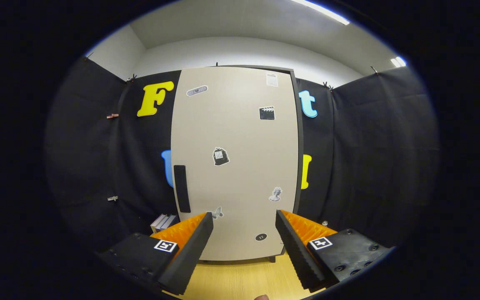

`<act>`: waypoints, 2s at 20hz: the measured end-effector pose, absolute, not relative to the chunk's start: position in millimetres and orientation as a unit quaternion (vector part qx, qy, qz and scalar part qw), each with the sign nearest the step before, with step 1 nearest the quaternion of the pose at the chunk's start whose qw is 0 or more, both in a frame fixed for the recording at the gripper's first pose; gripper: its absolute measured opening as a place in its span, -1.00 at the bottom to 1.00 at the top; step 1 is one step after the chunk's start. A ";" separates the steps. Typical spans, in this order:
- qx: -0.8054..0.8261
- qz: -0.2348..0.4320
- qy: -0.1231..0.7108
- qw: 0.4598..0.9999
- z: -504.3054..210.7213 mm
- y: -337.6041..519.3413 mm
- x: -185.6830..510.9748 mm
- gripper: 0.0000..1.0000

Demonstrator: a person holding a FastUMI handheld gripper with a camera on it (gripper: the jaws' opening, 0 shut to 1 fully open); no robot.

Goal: Open the shoe cabinet door, grab the shoes and put them into the shoe cabinet, then close the shoe cabinet door.

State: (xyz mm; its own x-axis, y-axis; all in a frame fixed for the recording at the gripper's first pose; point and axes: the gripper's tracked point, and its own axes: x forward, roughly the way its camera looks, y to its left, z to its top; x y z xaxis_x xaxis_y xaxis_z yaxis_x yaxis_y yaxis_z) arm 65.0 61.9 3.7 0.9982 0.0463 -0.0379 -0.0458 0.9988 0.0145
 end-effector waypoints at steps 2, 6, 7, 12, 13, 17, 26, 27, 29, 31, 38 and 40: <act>0.008 0.027 0.019 0.999 4.1 64.5 63.0 0.97; 0.011 0.029 0.019 0.999 4.7 65.9 61.2 0.97; 0.012 0.030 0.019 0.999 4.7 66.8 61.1 0.97; 0.013 0.031 0.021 0.999 5.3 67.9 60.6 0.97; 0.012 0.030 0.021 0.999 5.6 67.6 61.1 0.97; 0.013 0.029 0.021 0.999 5.9 66.6 60.9 0.97; 0.011 0.035 0.022 0.999 4.6 72.2 63.0 0.97; 0.011 0.035 0.023 0.999 4.3 72.4 64.4 0.97; 0.011 0.036 0.024 0.999 3.3 72.6 66.9 0.97; 0.012 0.038 0.025 0.999 2.6 73.5 69.6 0.97; 0.019 0.042 0.031 0.998 -4.0 74.3 80.3 0.97; 0.019 0.045 0.033 0.998 -6.4 75.5 82.0 0.97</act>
State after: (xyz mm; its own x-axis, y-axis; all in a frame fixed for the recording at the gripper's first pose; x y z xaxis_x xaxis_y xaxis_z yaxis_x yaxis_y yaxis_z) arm 82.0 75.5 -6.4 0.9938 0.0904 -0.0644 -0.0880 0.9953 0.0399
